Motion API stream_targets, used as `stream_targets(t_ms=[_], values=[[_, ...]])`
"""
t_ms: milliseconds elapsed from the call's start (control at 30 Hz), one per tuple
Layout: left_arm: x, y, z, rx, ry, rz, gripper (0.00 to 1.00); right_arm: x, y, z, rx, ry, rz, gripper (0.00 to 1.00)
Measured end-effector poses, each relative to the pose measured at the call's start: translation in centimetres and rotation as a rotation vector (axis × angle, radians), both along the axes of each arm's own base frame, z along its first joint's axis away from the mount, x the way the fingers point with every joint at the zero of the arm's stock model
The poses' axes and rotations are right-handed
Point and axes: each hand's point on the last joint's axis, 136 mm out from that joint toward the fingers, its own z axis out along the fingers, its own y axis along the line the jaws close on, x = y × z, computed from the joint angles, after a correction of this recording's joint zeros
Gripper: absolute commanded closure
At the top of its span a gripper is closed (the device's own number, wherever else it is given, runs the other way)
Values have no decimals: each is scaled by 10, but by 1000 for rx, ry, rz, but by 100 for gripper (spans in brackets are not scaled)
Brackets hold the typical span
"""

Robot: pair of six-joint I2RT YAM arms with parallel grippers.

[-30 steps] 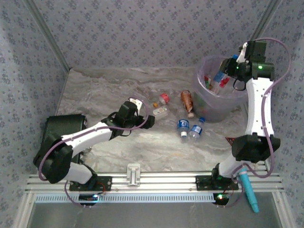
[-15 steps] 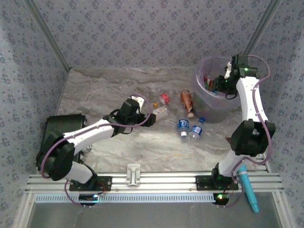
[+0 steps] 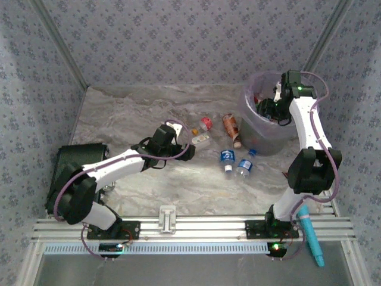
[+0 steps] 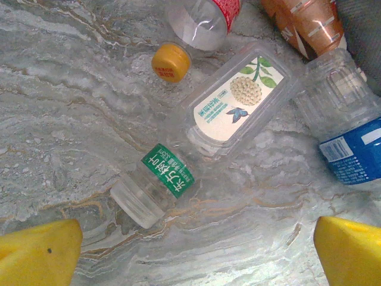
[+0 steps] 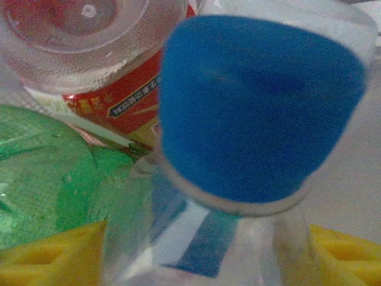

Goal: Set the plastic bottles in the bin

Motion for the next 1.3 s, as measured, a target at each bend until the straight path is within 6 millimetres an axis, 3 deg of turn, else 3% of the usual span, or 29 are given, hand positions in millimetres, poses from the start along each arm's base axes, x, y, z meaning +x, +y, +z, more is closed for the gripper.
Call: stream_targets(t_ms=[167, 300, 567, 733, 900, 1133, 1300], values=[[3, 0, -9, 50, 7, -19, 0, 3, 2, 30, 6, -46, 7, 16], [6, -3, -14, 107, 5, -60, 0, -1, 1, 57, 30, -111, -1, 0], [14, -12, -23, 225, -5, -176, 0, -37, -7, 128, 127, -350, -47, 1], [14, -18, -33, 267, 9, -243, 0, -67, 15, 166, 190, -521, 27, 0], [17, -23, -50, 310, 28, -291, 0, -90, 41, 170, 292, -576, 129, 0], [21, -28, -70, 340, 51, -345, 0, -115, 70, 138, 418, -514, 226, 0], [35, -30, -78, 333, 63, -349, 5, -125, 79, 128, 454, -492, 253, 0]])
